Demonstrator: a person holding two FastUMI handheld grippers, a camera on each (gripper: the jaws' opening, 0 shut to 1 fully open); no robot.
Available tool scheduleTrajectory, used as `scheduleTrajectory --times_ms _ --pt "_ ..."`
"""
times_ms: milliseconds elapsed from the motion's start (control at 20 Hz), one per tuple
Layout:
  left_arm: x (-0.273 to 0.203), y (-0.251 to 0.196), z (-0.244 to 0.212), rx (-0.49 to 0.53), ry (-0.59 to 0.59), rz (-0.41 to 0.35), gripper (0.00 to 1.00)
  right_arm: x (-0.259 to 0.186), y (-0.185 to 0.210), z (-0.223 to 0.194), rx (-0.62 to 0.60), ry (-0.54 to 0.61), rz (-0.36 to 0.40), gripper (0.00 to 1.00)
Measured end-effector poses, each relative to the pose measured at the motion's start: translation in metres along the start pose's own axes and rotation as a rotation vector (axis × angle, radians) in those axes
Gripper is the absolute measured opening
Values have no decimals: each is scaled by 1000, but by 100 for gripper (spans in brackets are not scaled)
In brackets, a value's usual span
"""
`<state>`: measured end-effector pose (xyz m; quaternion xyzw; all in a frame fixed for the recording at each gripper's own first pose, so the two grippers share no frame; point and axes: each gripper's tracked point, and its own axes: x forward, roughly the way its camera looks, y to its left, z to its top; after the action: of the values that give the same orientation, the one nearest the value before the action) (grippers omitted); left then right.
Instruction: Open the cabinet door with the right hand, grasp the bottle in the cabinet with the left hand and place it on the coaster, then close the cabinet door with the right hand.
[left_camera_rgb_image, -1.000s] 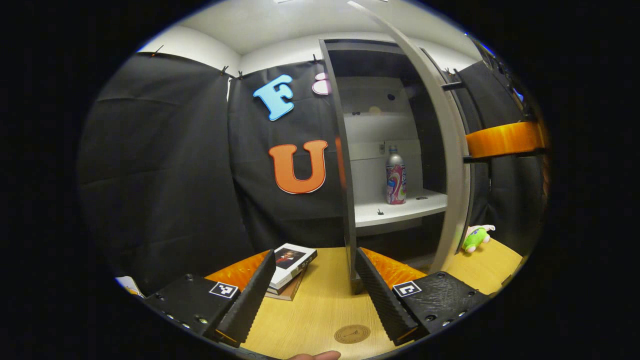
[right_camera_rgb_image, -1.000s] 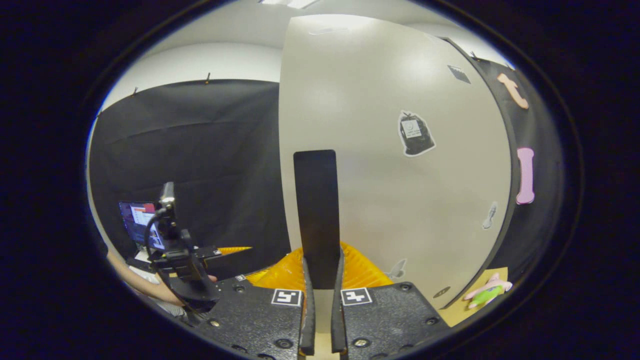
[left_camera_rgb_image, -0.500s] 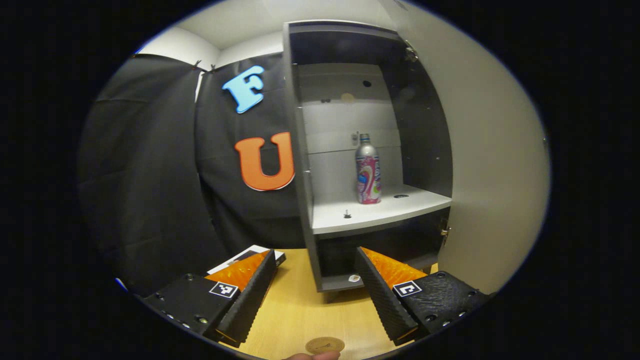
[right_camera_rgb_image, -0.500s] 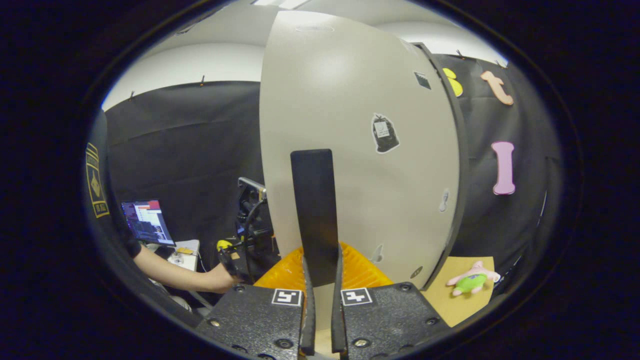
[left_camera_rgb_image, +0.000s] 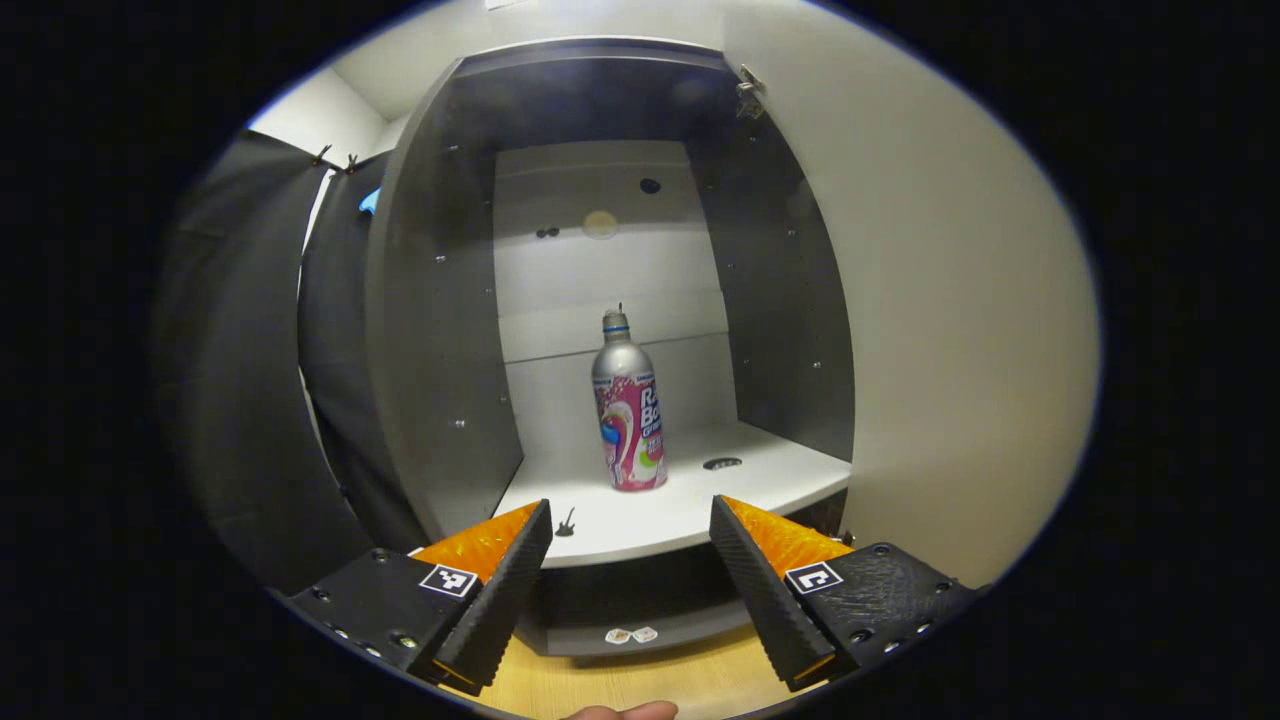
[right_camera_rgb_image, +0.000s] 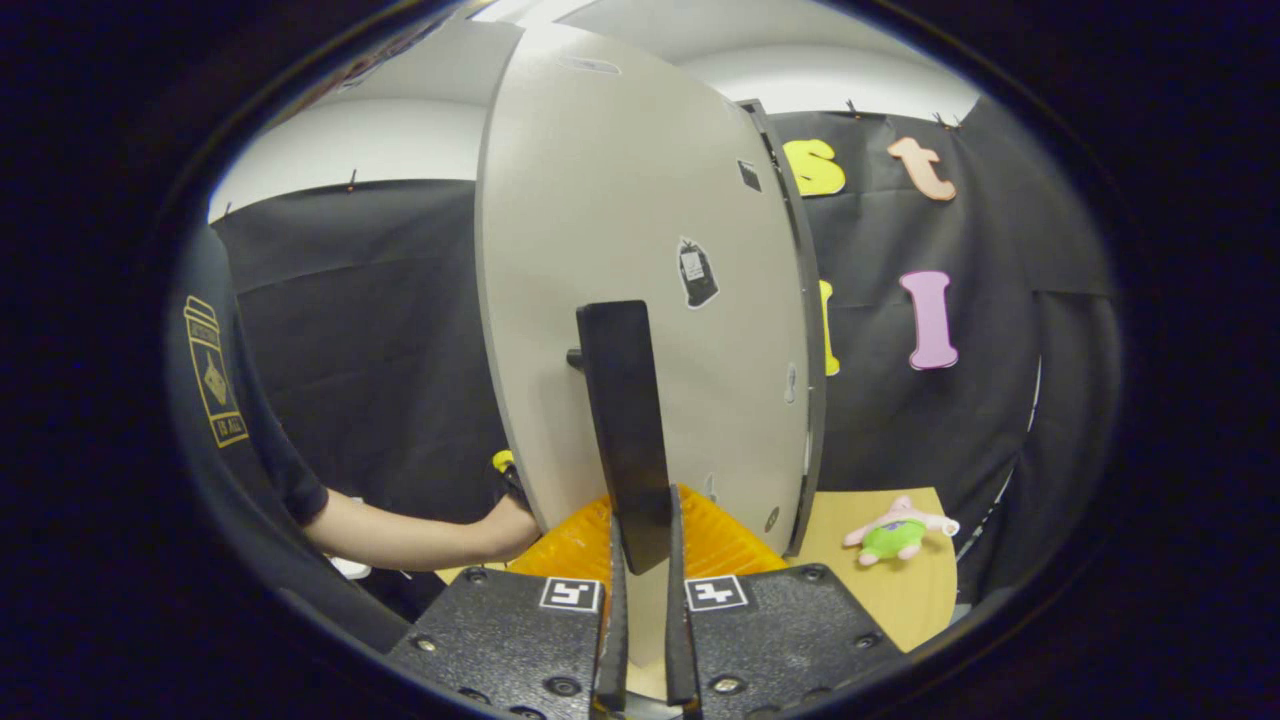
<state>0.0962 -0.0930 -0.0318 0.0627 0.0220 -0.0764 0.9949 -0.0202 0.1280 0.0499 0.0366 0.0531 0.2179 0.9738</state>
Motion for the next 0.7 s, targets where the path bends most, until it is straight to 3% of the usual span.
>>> scheduleTrajectory --times_ms 50,150,200,300,400,500,700 --pt "12 0 2 -6 -6 9 96 -2 -2 -1 -9 0 -11 20" --pt "34 -1 5 -34 -6 13 96 -3 -4 -12 -13 34 -48 33" --pt "44 3 6 -41 -3 27 96 -4 -7 -15 -11 47 -77 52" --pt "67 9 1 -45 17 51 96 -13 -21 -15 8 25 -130 53" --pt "89 14 0 -59 28 66 96 -17 -30 -14 19 13 -169 72" --pt "109 20 5 -36 29 74 100 -20 -37 -13 28 3 -203 76" --pt "136 15 28 -3 -8 59 96 -26 -46 -14 42 -9 -235 76"
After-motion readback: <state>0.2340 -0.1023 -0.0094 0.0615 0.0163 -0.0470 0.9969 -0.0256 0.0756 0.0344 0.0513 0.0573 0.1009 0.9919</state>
